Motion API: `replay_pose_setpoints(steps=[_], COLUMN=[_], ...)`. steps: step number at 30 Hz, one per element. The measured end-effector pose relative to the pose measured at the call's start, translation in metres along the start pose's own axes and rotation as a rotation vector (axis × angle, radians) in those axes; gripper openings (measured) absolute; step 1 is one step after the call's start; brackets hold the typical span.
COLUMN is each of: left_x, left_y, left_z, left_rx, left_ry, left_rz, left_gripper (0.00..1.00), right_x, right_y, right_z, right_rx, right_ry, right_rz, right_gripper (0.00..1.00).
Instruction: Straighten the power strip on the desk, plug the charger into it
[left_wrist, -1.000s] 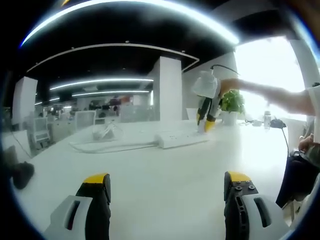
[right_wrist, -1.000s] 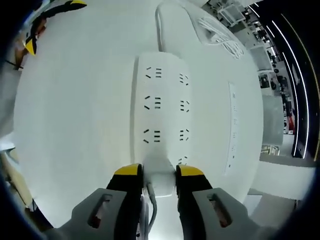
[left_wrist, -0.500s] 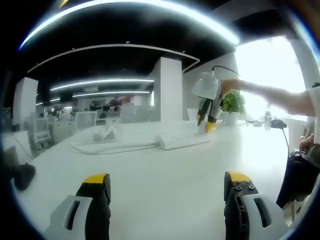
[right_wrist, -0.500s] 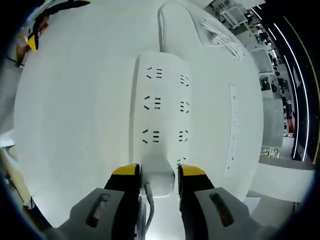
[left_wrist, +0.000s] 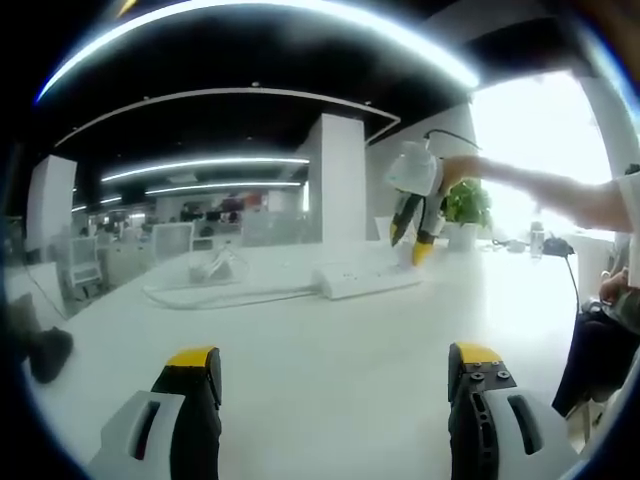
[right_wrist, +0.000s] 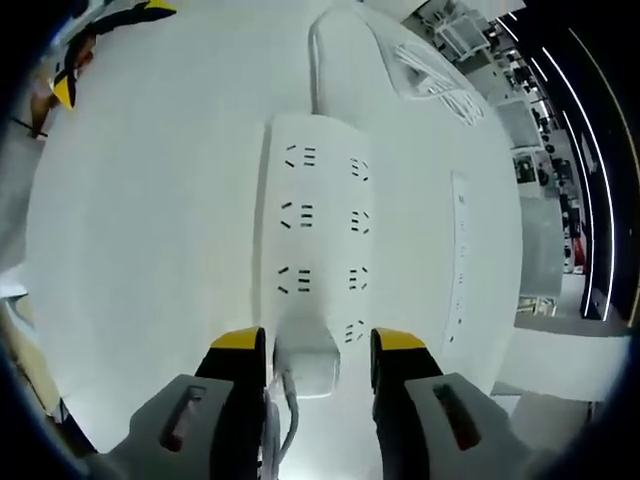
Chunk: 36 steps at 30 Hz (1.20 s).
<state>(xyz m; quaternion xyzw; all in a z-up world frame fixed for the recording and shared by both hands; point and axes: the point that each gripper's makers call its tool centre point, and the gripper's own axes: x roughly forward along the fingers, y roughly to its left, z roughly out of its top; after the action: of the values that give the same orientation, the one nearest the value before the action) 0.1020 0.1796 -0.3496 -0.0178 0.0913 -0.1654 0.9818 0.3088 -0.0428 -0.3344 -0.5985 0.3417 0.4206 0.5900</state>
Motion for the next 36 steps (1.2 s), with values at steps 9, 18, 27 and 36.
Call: replay_pose_setpoints(steps=[9, 18, 27, 36], left_x=[0.0, -0.001, -0.003, -0.003], left_y=[-0.002, -0.003, -0.005, -0.005], left_z=[0.003, 0.005, 0.007, 0.008], left_rx=[0.005, 0.009, 0.016, 0.019], left_ry=[-0.007, -0.01, -0.015, -0.014], left_rz=[-0.002, -0.003, -0.003, -0.006], left_gripper=[0.97, 0.97, 0.97, 0.97], right_x=[-0.003, -0.007, -0.015, -0.027], right_y=[0.001, -0.001, -0.008, -0.011], right_z=[0.0, 0.009, 0.015, 0.02], right_rx=[-0.006, 0.008, 0.012, 0.06], right_ry=[-0.024, -0.116, -0.169, -0.255], right_rz=[0.0, -0.016, -0.039, -0.048], right_gripper=[0.62, 0.85, 0.96, 1.0])
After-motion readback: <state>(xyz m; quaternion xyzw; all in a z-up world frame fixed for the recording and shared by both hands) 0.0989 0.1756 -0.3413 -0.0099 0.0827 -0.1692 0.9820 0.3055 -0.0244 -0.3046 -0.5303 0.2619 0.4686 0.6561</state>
